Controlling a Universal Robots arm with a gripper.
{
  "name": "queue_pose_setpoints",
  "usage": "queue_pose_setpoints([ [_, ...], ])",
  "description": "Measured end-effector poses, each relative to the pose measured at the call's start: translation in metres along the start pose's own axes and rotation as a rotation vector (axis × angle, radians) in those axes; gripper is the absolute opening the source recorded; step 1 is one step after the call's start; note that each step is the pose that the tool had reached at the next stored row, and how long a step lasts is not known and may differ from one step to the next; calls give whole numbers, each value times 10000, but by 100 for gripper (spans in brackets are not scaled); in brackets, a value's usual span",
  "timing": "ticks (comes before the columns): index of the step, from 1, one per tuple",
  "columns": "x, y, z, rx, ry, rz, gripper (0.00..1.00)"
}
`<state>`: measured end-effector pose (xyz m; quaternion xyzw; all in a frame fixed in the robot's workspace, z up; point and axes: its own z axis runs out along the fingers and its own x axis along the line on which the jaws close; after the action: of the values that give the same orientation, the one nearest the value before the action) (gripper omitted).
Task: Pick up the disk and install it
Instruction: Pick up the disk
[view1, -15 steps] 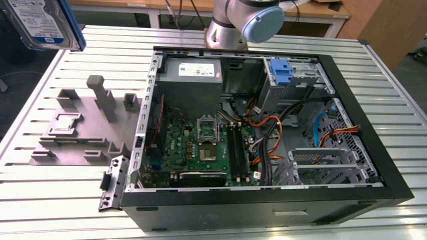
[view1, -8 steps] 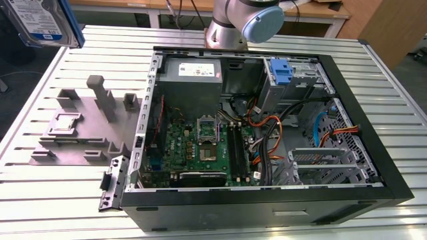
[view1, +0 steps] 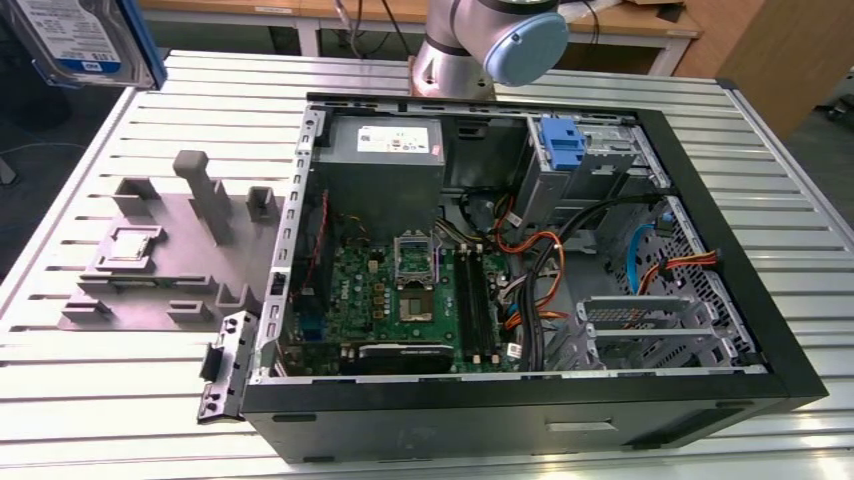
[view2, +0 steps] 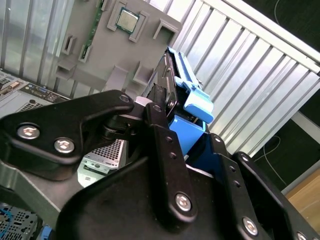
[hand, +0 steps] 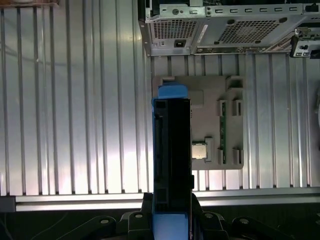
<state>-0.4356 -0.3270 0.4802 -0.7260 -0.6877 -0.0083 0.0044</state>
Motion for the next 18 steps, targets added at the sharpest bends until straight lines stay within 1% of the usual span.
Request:
queue_pose_setpoints([
  [12,2,0,-97,2,36,0,37],
  [15,0,1,-98,-1,37,0,37],
  [18,-17,1,-99,1,37,0,37],
])
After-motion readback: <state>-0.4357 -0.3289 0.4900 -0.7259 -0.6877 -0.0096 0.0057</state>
